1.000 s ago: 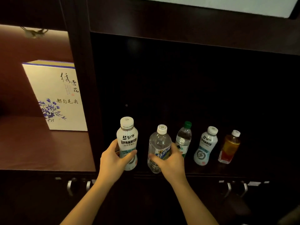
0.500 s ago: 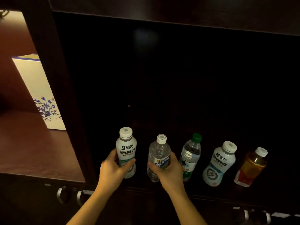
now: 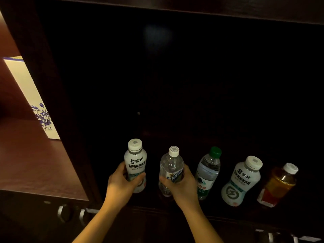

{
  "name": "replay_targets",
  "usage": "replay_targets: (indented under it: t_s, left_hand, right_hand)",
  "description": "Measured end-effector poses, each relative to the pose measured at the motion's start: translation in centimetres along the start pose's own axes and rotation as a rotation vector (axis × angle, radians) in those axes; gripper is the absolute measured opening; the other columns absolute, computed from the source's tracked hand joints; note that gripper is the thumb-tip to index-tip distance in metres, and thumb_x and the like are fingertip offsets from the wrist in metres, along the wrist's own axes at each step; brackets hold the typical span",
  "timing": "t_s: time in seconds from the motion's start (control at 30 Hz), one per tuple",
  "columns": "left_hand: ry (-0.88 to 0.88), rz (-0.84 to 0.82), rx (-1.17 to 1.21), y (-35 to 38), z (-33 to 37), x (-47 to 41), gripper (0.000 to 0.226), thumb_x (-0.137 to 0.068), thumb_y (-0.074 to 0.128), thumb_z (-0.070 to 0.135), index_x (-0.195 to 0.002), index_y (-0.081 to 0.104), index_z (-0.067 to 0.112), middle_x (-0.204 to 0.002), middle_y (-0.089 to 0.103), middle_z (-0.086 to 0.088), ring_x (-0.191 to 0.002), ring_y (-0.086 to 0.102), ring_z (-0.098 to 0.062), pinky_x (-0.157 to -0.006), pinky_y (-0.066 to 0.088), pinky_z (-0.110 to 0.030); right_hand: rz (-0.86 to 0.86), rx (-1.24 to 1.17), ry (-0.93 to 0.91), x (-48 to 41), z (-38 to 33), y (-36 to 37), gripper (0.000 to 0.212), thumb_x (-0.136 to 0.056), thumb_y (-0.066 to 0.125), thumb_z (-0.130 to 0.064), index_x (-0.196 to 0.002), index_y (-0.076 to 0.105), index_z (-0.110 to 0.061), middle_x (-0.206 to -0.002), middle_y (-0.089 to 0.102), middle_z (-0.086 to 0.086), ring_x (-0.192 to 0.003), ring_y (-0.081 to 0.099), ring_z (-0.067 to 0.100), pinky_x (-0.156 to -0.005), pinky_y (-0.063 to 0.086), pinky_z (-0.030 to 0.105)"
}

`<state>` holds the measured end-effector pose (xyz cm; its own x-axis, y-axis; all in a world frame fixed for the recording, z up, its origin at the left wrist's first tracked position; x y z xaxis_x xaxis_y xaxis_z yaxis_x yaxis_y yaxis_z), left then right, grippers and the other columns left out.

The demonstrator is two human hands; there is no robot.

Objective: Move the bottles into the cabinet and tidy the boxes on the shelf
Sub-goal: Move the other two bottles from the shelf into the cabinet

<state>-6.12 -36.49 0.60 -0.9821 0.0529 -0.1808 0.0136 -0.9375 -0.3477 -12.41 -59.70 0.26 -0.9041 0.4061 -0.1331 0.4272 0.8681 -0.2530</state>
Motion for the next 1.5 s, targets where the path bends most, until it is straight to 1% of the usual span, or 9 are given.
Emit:
replay_targets:
  t_s: [0.3, 0.5, 0.77, 1.03, 1.1, 1.17, 1.23, 1.37, 1.5]
  left_hand:
    - [-0.004, -0.02, -0.008, 0.1, -0.9, -0.1, 0.055, -0.074, 0.083, 0.034, -0.121, 0.054, 0.035, -0.105, 0.06, 0.027, -0.095, 0.052, 0.019, -0.075, 0.043, -0.004]
    - [-0.009, -0.027, 0.002, 0.2, -1.8, 0.0, 0.055, -0.074, 0.083, 0.033, -0.12, 0.053, 0.034, -0.107, 0.059, 0.026, -0.096, 0.051, 0.018, -0.075, 0.043, -0.004]
    - [-0.021, -0.06, 0.022, 0.5, -2.5, -0.2, 0.062, -0.076, 0.083, 0.029, -0.129, 0.05, 0.03, -0.114, 0.057, 0.022, -0.11, 0.055, 0.0, -0.085, 0.045, -0.014]
    - [0.034, -0.107, 0.028, -0.3, -0.8, 0.4, 0.08, -0.071, 0.084, 0.039, -0.139, 0.042, 0.036, -0.121, 0.057, 0.026, -0.11, 0.052, 0.014, -0.088, 0.044, -0.012]
    - [0.074, -0.098, 0.027, -0.8, 0.0, 0.8, 0.081, -0.071, 0.081, 0.045, -0.14, 0.039, 0.04, -0.124, 0.055, 0.029, -0.115, 0.05, 0.016, -0.089, 0.043, -0.008]
    - [0.119, -0.098, 0.017, -1.5, 1.0, 1.3, 0.078, -0.072, 0.077, 0.051, -0.138, 0.035, 0.05, -0.124, 0.052, 0.039, -0.118, 0.044, 0.023, -0.087, 0.04, 0.0]
    - [0.145, -0.088, 0.003, -2.2, 1.8, 1.8, 0.077, -0.074, 0.075, 0.054, -0.139, 0.034, 0.051, -0.124, 0.048, 0.047, -0.119, 0.039, 0.027, -0.086, 0.037, 0.003]
    - [0.174, -0.047, -0.051, -3.9, 3.1, 3.1, 0.089, -0.077, 0.067, 0.06, -0.152, 0.03, 0.029, -0.145, 0.042, 0.021, -0.133, 0.038, 0.004, -0.104, 0.036, -0.018]
    - [0.222, -0.042, -0.081, -5.5, 4.9, 4.9, 0.086, -0.08, 0.064, 0.06, -0.152, 0.031, 0.026, -0.151, 0.041, 0.011, -0.138, 0.037, -0.005, -0.109, 0.035, -0.029]
  right_hand:
    - [-0.009, 0.011, 0.037, 0.1, 1.2, 0.6, 0.08, -0.068, 0.092, -0.031, -0.137, 0.051, -0.036, -0.118, 0.065, -0.024, -0.108, 0.06, -0.013, -0.089, 0.05, 0.014]
    - [-0.015, 0.027, 0.028, 0.2, 1.3, 0.7, 0.082, -0.07, 0.091, -0.031, -0.139, 0.048, -0.034, -0.123, 0.063, -0.022, -0.115, 0.06, -0.003, -0.098, 0.051, 0.024]
    - [-0.051, 0.047, 0.041, 0.6, 1.3, 0.7, 0.083, -0.071, 0.089, -0.038, -0.137, 0.038, -0.047, -0.121, 0.058, -0.031, -0.11, 0.055, -0.016, -0.092, 0.047, 0.012]
    - [-0.071, 0.097, 0.008, 1.3, -0.5, 0.0, 0.09, -0.068, 0.088, -0.047, -0.137, 0.032, -0.057, -0.122, 0.054, -0.04, -0.11, 0.048, -0.028, -0.083, 0.042, 0.0]
    - [-0.071, 0.113, -0.014, 1.7, -1.1, -0.2, 0.089, -0.069, 0.086, -0.05, -0.139, 0.032, -0.057, -0.129, 0.052, -0.039, -0.118, 0.047, -0.023, -0.092, 0.042, 0.005]
    - [-0.051, 0.148, -0.033, 2.2, -1.7, -0.5, 0.099, -0.069, 0.083, -0.059, -0.151, 0.03, -0.042, -0.142, 0.046, -0.032, -0.125, 0.043, -0.018, -0.102, 0.038, 0.012]
    - [-0.004, 0.204, -0.054, 2.8, -2.4, -1.1, 0.111, -0.066, 0.076, -0.072, -0.156, 0.023, -0.036, -0.141, 0.037, -0.032, -0.123, 0.034, -0.022, -0.1, 0.03, 0.009]
    - [0.051, 0.307, -0.108, 4.5, -4.1, -1.7, 0.11, -0.068, 0.067, -0.08, -0.157, 0.019, -0.036, -0.158, 0.033, -0.017, -0.143, 0.031, 0.005, -0.114, 0.034, 0.034]
    - [0.126, 0.387, -0.172, 6.7, -6.3, -2.4, 0.094, -0.079, 0.066, -0.07, -0.155, 0.026, -0.031, -0.159, 0.035, -0.008, -0.145, 0.033, 0.01, -0.111, 0.034, 0.031]
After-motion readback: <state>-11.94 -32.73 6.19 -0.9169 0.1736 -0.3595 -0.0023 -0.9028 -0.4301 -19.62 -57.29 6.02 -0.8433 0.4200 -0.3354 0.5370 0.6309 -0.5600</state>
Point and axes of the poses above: each hand's wrist, its own x-axis away from the middle knuckle, its own y-axis out of the palm, z = x × y, the point moved 9 cm from there along -x, towards the middle knuckle
